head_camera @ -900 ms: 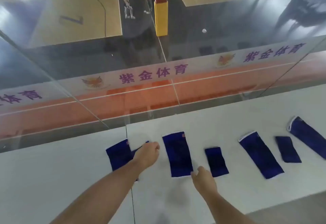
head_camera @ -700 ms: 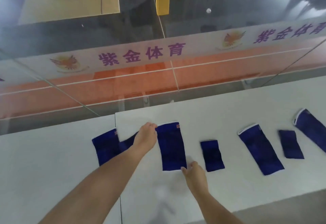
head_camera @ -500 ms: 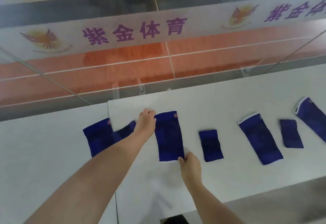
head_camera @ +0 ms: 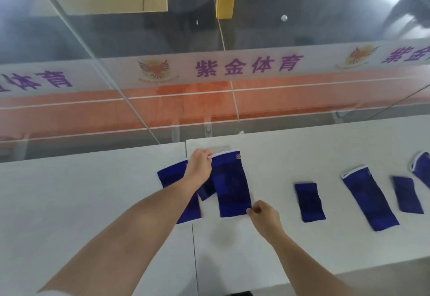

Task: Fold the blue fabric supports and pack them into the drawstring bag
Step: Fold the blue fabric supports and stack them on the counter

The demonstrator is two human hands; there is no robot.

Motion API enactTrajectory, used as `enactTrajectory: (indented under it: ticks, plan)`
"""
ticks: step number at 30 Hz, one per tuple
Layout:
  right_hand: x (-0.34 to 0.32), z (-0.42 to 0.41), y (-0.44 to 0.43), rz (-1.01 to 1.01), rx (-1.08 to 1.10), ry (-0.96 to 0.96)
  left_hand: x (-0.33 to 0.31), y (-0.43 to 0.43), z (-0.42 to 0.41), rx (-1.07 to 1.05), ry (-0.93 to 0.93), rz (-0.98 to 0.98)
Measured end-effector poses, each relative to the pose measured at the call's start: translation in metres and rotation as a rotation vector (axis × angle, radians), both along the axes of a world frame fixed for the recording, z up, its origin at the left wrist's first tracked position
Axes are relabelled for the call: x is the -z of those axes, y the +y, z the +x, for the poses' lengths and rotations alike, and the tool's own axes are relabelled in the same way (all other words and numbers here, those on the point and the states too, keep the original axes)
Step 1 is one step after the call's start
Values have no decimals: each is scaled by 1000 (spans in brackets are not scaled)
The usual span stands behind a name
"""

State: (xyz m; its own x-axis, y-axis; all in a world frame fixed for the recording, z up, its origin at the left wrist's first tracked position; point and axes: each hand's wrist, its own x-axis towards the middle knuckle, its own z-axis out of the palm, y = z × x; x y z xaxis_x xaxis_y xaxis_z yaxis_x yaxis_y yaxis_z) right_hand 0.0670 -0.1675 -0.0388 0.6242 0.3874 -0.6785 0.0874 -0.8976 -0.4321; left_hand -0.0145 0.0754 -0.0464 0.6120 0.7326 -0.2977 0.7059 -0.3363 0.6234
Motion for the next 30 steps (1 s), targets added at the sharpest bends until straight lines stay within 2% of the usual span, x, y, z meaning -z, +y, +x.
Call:
enactTrajectory:
  ticks: [5,13,24,30]
  plan:
    - [-19,-53,52,35,-64,66,-9,53,-77,-104,27,0]
    - [3,-128,96,25,-129,100,20,93,-158,-139,98,1]
    - [20,-143,100,-34,-123,24,44,91,-161,-146,27,30]
    - [30,-140,96,-147,-122,-12,54,90,-162,-100,29,38]
